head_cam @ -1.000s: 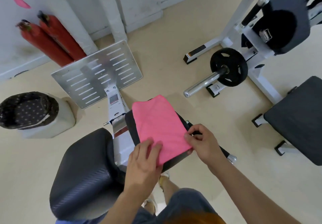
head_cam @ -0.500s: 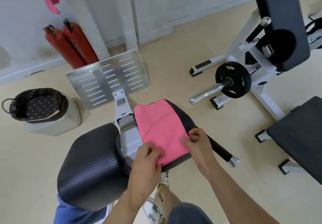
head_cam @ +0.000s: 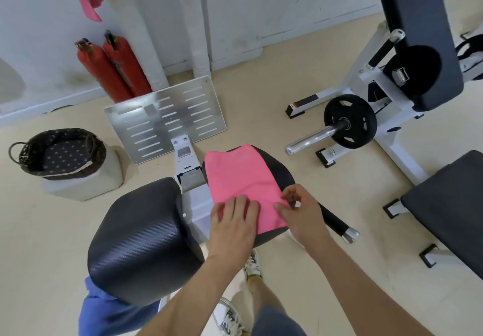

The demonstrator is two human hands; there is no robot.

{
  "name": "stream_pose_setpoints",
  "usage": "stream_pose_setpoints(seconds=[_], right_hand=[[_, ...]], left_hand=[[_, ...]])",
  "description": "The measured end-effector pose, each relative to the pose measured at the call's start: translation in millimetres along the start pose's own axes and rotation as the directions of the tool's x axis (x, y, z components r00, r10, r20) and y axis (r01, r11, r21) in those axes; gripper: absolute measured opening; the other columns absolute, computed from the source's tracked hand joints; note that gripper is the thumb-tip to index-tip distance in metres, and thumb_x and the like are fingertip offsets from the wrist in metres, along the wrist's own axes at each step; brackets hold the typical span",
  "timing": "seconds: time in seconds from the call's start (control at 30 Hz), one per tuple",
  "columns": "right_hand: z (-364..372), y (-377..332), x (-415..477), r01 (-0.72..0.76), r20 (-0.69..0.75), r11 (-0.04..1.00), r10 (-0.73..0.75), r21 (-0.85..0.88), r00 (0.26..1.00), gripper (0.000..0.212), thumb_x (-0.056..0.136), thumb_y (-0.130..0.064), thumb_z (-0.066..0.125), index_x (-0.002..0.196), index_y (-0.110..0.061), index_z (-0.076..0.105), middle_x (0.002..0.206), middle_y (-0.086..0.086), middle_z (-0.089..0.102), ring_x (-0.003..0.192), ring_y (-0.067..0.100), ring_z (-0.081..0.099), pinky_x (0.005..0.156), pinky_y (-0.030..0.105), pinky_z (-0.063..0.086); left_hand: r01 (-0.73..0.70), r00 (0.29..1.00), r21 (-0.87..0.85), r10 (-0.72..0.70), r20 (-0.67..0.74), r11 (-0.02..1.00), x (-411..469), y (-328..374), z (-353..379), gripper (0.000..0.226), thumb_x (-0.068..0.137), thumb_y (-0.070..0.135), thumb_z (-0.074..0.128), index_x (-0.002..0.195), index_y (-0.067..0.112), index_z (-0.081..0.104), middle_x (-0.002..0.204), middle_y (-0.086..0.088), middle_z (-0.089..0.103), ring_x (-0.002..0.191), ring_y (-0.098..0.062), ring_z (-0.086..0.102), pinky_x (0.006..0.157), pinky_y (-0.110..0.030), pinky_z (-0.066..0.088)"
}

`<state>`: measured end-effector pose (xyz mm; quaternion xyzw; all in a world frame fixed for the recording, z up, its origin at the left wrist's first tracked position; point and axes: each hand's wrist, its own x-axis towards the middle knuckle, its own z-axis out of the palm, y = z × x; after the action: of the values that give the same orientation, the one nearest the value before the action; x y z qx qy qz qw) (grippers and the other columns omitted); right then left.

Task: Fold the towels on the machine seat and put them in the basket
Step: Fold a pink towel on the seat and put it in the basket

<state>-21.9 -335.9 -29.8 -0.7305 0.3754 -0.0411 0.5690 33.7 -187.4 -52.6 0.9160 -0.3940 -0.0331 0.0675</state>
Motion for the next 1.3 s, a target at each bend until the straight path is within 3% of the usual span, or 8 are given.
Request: stream_pose_setpoints(seconds=[0.17,0.27,0.4,0.6,0.8,0.93,1.07,1.3], right_hand=[[-25,-11,-2,0.227,0.124,0.879,-0.192,-0.419,0.973,0.024,0.082,-0.021,0.069,0.101,-0.032,0.059,0.115,-0.007,0.052,0.095,0.008,0.054,0.087,0.034,0.047],[-41,-24,-7,0.579,0.537,0.550,-0.258,-0.602,0.803,0.083,0.070,-0.071,0.056,0.140,-0.031,0.038,0.154,-0.012,0.021,0.140,0.006,0.019,0.105,0.039,0.027],[-36,-18,4,0.779,0.723,0.167,-0.295,-0.604,0.624,0.072,0.073,-0.043,0.066,0.138,-0.023,0.043,0.140,-0.007,0.051,0.134,0.011,0.043,0.105,0.035,0.029],[-49,-20,20,0.823,0.793,0.223,-0.228,-0.522,0.565,0.032,0.071,-0.011,0.069,0.097,-0.029,0.066,0.090,-0.012,0.071,0.088,0.014,0.068,0.083,0.027,0.052],[-66,-53,34,0.451,0.799,0.742,0.186,-0.496,0.572,0.013,0.089,-0.020,0.058,0.095,-0.012,0.066,0.077,0.004,0.059,0.069,0.016,0.052,0.064,0.027,0.042],[-57,-65,62,0.288,0.686,0.880,0.057,-0.377,0.725,0.050,0.080,-0.043,0.062,0.090,0.005,0.056,0.073,0.014,0.053,0.067,0.024,0.050,0.065,0.038,0.044],[-34,-74,79,0.249,0.579,0.915,-0.021,-0.318,0.815,0.023,0.094,-0.029,0.054,0.081,-0.012,0.061,0.079,0.006,0.064,0.076,0.024,0.060,0.069,0.038,0.048],[0,-66,103,0.335,0.436,0.718,-0.049,-0.610,0.899,0.030,0.098,-0.029,0.044,0.069,-0.024,0.035,0.068,-0.008,0.045,0.071,0.019,0.048,0.061,0.031,0.034]], left_hand=[[-0.072,0.997,-0.101,0.073,0.015,0.992,5,2,-10,0.031,0.073,0.030,0.048,0.095,0.024,0.070,0.089,0.003,0.069,0.082,-0.021,0.065,0.077,-0.033,0.049],[-0.043,0.994,-0.160,0.058,0.093,0.986,7,7,-29,0.037,0.069,0.036,0.041,0.089,0.023,0.070,0.078,0.006,0.068,0.073,-0.019,0.065,0.069,-0.028,0.051],[0.002,0.984,-0.297,0.051,0.170,0.955,17,7,-45,0.032,0.071,0.029,0.041,0.087,0.016,0.066,0.075,0.000,0.065,0.067,-0.024,0.060,0.065,-0.029,0.046],[0.016,0.936,-0.495,0.162,0.314,0.868,14,9,-50,0.050,0.085,0.026,0.032,0.132,0.024,0.049,0.131,0.004,0.055,0.116,-0.016,0.049,0.100,-0.025,0.037],[0.338,0.826,-0.697,0.155,0.541,0.632,19,10,-65,0.018,0.092,0.011,0.045,0.097,0.022,0.058,0.089,-0.002,0.059,0.073,-0.012,0.051,0.073,-0.035,0.045],[0.579,0.790,-0.749,0.004,0.613,0.321,41,-18,-78,0.023,0.088,0.017,0.053,0.099,0.034,0.063,0.077,0.002,0.062,0.071,-0.011,0.055,0.070,-0.031,0.047],[0.721,0.691,-0.690,-0.001,0.722,0.070,68,-50,-85,0.049,0.077,0.044,0.073,0.122,0.032,0.057,0.110,0.004,0.068,0.099,-0.014,0.066,0.076,-0.027,0.054],[0.648,0.761,-0.550,-0.421,0.493,0.527,100,-61,-56,0.014,0.089,0.024,0.061,0.101,0.020,0.069,0.091,0.004,0.069,0.081,-0.012,0.063,0.074,-0.025,0.051]])
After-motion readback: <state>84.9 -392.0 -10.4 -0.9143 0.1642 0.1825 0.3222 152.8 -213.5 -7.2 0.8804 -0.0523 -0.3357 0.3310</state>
